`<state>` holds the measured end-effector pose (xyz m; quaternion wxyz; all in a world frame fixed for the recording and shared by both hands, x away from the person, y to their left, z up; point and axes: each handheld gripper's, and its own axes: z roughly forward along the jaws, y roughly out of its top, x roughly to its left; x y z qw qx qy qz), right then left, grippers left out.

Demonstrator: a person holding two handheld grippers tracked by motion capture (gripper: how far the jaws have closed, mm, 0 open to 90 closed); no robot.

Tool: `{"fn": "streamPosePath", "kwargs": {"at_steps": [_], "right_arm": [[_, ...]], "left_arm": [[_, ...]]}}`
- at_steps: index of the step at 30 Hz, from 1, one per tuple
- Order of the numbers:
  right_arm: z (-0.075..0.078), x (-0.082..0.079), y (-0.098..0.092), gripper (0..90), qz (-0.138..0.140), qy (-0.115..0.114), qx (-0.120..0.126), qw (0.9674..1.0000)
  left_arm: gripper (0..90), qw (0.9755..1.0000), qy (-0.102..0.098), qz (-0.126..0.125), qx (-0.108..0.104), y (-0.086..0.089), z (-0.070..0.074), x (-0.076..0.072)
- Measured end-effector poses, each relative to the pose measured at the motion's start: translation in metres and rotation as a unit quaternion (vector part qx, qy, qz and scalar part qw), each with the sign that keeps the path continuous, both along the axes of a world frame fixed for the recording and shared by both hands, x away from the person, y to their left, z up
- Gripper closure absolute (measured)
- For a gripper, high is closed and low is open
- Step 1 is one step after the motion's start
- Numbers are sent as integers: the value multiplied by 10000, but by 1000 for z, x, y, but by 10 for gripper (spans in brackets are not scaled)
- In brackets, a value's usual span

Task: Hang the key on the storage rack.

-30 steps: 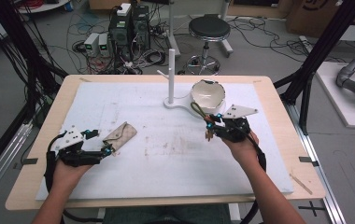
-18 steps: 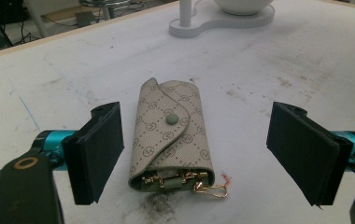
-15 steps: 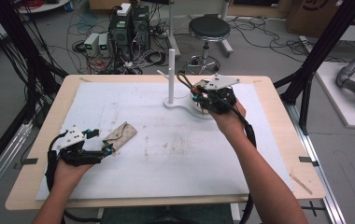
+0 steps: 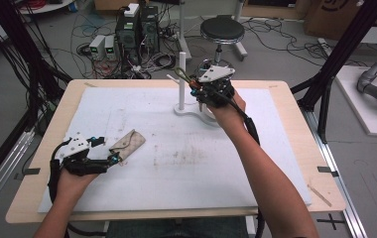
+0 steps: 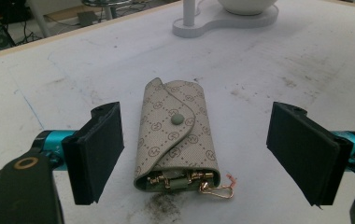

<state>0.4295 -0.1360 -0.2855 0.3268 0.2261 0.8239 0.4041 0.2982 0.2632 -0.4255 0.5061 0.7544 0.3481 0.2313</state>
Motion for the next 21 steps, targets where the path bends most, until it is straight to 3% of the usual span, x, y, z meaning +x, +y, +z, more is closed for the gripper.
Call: {"fn": "streamPosePath", "kwargs": {"at_steps": [3,14,16,17,19,21], "right_arm": [[-4,2,3,717,-93,12,-197,9998],[-13,12,6,705,-235,133,-321,9991],[-16,14,7,681,-256,166,-455,9985],[-19,15,9,569,-294,141,-579,9978],[-19,13,9,533,-349,67,-546,9979],[-17,3,7,464,-380,13,-344,9987]], "left_arm": [[187,10000,3,4,6,1,0,-1],[187,10000,-10,88,20,4,0,-3],[187,9999,5,101,18,5,0,-4],[187,9999,7,107,27,6,0,-4],[187,9999,-12,130,43,7,0,-4],[187,9999,-44,158,23,8,1,-5]]}}
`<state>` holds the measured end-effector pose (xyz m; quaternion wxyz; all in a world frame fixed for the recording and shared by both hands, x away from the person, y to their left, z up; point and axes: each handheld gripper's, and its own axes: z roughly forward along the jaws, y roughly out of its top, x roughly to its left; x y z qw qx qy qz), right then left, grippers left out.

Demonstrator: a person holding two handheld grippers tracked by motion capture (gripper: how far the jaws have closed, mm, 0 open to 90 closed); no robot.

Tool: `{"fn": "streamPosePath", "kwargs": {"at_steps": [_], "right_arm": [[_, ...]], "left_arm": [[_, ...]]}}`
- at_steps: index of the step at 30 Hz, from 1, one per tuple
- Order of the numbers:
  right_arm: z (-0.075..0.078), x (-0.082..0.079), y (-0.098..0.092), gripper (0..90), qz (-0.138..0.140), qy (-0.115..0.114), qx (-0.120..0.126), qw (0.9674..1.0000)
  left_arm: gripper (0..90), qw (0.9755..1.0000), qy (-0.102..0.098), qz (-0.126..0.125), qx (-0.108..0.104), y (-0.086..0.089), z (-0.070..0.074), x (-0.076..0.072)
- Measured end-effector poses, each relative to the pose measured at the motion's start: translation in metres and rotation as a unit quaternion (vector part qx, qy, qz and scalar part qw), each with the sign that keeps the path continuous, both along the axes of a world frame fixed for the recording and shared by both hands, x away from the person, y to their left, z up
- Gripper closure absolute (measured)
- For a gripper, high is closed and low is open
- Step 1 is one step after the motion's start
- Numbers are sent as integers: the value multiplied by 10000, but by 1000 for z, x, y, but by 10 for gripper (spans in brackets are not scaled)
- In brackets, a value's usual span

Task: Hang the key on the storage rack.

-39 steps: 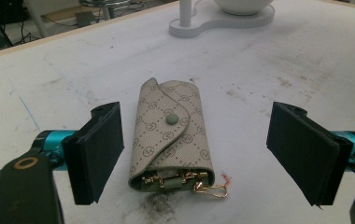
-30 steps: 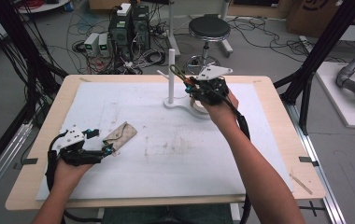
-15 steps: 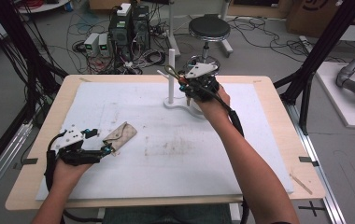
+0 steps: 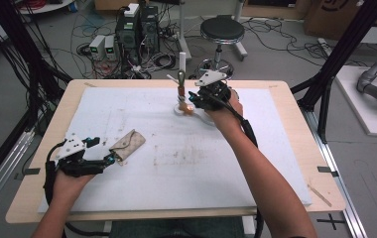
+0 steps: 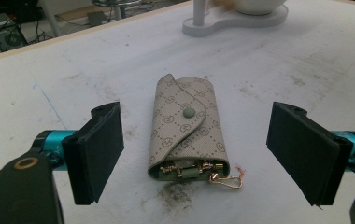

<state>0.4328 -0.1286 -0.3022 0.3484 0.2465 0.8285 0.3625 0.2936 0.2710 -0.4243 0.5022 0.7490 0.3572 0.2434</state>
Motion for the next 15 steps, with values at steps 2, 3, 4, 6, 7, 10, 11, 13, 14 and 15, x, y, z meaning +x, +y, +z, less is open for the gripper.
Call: {"fn": "streamPosePath", "kwargs": {"at_steps": [2,3,4,6,7,10,11,13,14,15], "right_arm": [[2,-7,-3,442,-7,22,13,10000],[2,-7,-3,442,-7,22,13,10000],[4,-16,-8,415,5,113,-61,9999],[3,-27,-15,414,97,-24,55,9999],[3,-27,-15,414,97,-24,55,9999],[-4,-46,-31,392,142,-2,119,9998],[-4,-46,-31,392,142,-2,119,9998],[-9,-54,-41,375,114,74,137,9998],[-11,-58,-47,376,93,59,207,9997],[-14,-63,-54,372,64,89,294,9995]], "left_arm": [[187,10000,-8,20,3,1,0,-1],[187,10000,-8,20,3,1,0,-1],[187,10000,-3,22,19,2,0,-1],[187,10000,-1,52,-8,3,0,-2],[187,10000,-1,52,-8,3,0,-2],[187,10000,-17,25,29,2,0,-4],[187,10000,-17,25,29,2,0,-4],[187,10000,-32,45,18,2,1,-4],[187,10000,-41,38,23,2,1,-5],[187,10000,-38,42,30,2,1,-5]]}}
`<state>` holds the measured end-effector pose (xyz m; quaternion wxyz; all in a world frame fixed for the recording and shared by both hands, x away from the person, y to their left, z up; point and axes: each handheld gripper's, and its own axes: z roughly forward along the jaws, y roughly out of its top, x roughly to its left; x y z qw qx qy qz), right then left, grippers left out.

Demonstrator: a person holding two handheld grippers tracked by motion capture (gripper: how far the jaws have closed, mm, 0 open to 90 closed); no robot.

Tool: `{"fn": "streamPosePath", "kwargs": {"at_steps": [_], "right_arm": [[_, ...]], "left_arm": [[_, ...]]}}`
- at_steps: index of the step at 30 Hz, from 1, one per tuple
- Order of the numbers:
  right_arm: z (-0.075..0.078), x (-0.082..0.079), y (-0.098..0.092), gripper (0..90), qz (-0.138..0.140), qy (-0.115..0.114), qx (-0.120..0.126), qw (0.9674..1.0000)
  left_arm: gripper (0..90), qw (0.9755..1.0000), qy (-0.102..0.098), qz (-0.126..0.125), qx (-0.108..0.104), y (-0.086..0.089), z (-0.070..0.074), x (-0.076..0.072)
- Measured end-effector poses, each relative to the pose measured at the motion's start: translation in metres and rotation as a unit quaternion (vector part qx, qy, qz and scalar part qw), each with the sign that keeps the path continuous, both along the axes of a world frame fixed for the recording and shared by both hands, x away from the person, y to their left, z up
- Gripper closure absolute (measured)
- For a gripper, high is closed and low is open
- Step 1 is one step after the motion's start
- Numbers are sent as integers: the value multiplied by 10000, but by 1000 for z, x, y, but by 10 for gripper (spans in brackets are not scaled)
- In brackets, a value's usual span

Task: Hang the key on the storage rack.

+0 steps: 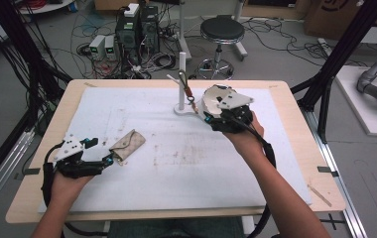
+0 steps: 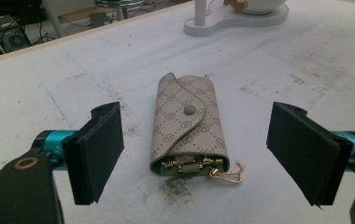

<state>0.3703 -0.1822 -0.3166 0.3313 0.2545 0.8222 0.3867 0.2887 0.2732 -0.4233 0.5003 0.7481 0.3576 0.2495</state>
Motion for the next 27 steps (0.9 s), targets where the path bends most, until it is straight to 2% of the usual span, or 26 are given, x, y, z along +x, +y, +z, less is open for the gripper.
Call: {"fn": "streamPosePath", "kwargs": {"at_steps": [3,6,7,10,12,13,14,15,16,17,18,19,23,27], "right_arm": [[-11,-10,-19,339,-116,110,138,9998],[-18,-16,-27,328,-159,161,208,9995],[-26,-22,-36,309,-189,216,281,9992],[-32,-27,-42,305,-170,240,323,9990],[-40,-33,-48,288,-192,272,322,9989],[-50,-38,-54,278,-202,293,353,9987],[-50,-38,-54,278,-202,293,353,9987],[-59,-42,-59,271,-232,321,390,9985],[-59,-42,-59,271,-232,321,390,9985],[-69,-44,-65,257,-270,368,452,9979],[-69,-44,-65,257,-270,368,452,9979],[-77,-45,-70,242,-346,430,583,9968],[-87,-46,-77,222,-456,547,643,9954],[-97,-48,-88,216,-583,554,700,9943]], "left_arm": [[187,10000,15,-3,-1,-1,-1,0],[187,10000,12,-28,0,-2,-1,0],[187,10000,7,-44,14,-3,-1,1],[187,10000,3,-59,33,-6,0,1],[187,10000,-9,-78,27,-6,0,2],[187,10000,-10,-83,36,-6,0,2],[187,10000,-10,-73,28,-7,0,2],[187,10000,2,-77,-11,-7,0,4],[187,10000,2,-77,-11,-7,0,4],[187,10000,8,-92,-13,-8,0,6],[187,10000,8,-92,-13,-8,0,6],[187,9999,2,-107,-12,-9,0,7],[187,9999,14,-161,-20,-12,-1,12],[187,9998,44,-189,-36,-14,-3,16]]}}
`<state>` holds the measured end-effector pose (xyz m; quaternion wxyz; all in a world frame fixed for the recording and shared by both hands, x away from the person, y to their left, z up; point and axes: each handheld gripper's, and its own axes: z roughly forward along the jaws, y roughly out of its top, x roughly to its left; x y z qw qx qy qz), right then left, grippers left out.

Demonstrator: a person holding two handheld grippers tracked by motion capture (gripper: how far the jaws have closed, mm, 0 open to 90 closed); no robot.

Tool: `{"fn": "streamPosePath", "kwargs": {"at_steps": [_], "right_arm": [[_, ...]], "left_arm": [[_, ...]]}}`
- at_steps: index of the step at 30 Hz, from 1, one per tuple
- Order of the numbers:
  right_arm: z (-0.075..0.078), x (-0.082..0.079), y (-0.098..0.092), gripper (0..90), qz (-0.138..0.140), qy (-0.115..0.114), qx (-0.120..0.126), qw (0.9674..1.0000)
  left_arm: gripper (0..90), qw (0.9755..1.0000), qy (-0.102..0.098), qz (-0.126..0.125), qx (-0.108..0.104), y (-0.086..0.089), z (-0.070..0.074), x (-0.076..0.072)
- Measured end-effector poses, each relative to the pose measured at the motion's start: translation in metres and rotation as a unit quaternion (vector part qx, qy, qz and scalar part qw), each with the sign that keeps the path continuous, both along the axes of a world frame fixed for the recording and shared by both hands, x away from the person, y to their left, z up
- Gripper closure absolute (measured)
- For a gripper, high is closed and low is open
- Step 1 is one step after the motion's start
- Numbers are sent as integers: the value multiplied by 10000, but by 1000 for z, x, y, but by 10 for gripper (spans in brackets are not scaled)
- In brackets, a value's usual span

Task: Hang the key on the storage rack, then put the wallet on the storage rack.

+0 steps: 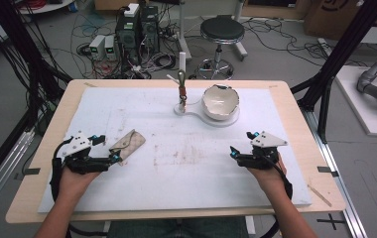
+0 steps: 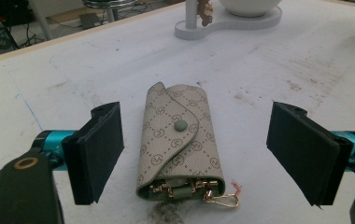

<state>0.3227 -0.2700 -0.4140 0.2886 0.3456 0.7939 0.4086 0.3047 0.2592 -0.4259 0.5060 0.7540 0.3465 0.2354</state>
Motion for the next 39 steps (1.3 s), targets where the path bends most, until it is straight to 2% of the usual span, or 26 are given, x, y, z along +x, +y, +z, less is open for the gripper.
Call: {"fn": "streamPosePath", "kwargs": {"at_steps": [5,6,9,14,16,20,29,32,39], "right_arm": [[-3,1,-5,210,-105,66,-81,9999],[-2,1,-8,206,-148,35,-5,9999],[-1,-1,-11,206,-176,-21,9,9998],[-3,2,-14,206,-245,88,-13,9997],[-3,4,-11,206,-211,79,-34,9997],[-3,4,-5,206,-99,61,-140,9998],[-4,1,-5,206,-120,100,-182,9997],[-3,1,-5,207,-136,107,-131,9998],[-5,2,0,206,17,102,-268,9996]], "left_arm": [[187,10000,0,-82,-6,-3,-1,5],[185,9999,-8,-104,7,-3,0,6],[183,9999,-47,-104,-52,-4,0,9],[182,9999,-66,-115,37,-7,0,5],[182,9999,-102,-109,58,-5,2,1],[182,9999,-102,-58,12,-3,3,2],[182,10000,-33,12,4,-2,2,5],[182,10000,13,38,31,-2,0,5],[182,9997,127,113,188,-2,0,5]]}}
